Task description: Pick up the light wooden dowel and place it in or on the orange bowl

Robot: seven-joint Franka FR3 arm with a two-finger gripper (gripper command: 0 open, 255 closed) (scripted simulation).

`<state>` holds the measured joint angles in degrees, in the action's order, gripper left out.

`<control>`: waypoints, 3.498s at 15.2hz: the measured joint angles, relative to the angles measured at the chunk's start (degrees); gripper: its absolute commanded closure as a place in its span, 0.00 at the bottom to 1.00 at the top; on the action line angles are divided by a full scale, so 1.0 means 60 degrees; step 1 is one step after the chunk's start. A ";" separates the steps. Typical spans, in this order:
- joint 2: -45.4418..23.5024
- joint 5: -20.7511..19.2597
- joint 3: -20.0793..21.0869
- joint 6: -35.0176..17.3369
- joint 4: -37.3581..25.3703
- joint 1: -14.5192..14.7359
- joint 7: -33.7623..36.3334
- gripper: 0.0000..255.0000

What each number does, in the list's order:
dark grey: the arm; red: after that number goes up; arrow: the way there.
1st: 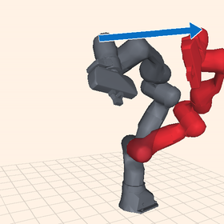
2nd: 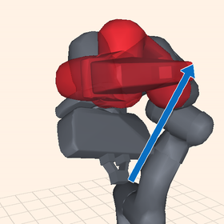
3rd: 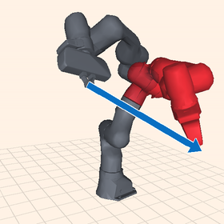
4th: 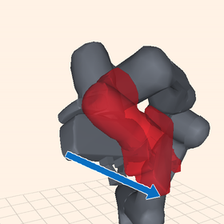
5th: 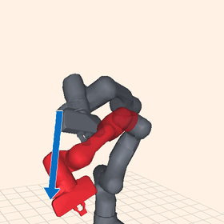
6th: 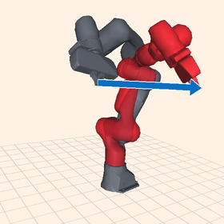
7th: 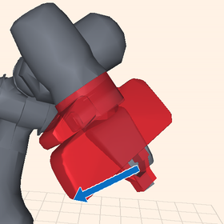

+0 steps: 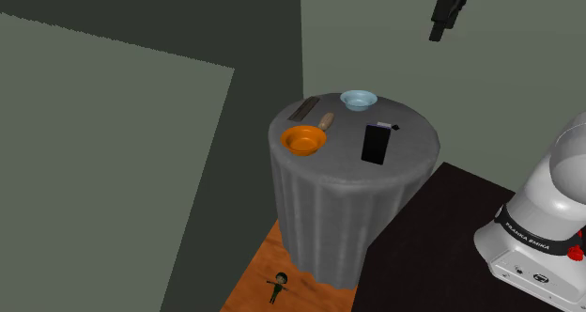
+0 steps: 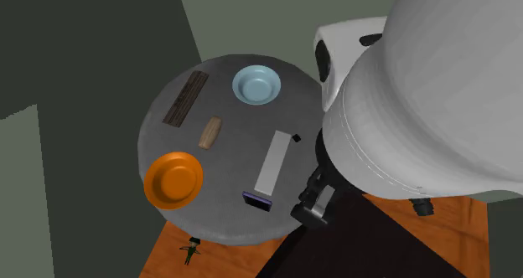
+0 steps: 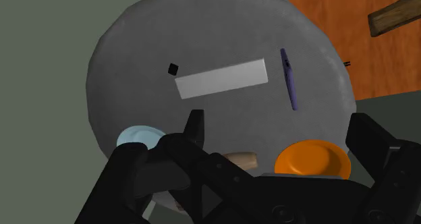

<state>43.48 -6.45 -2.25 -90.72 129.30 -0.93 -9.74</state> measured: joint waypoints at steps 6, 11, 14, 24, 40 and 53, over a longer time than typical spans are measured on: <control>-0.0890 0.0364 0.0328 -0.1020 0.0290 -0.0211 0.1288 0.00; -0.2272 0.0722 0.0656 -0.2338 0.0377 -0.0470 0.2810 0.00; -0.3227 0.0923 0.0887 -0.3131 0.0284 -0.0579 0.3782 0.00; -0.6620 0.1291 0.1164 -0.5201 -0.0899 -0.0912 0.6572 0.00; -1.2057 0.2120 0.0678 -0.6771 -0.4744 -0.1132 0.9886 0.00; -1.2910 0.2201 0.0683 -0.7521 -0.4857 -0.1106 0.9957 0.00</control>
<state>-33.98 6.75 1.85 -135.85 100.15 -7.57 50.00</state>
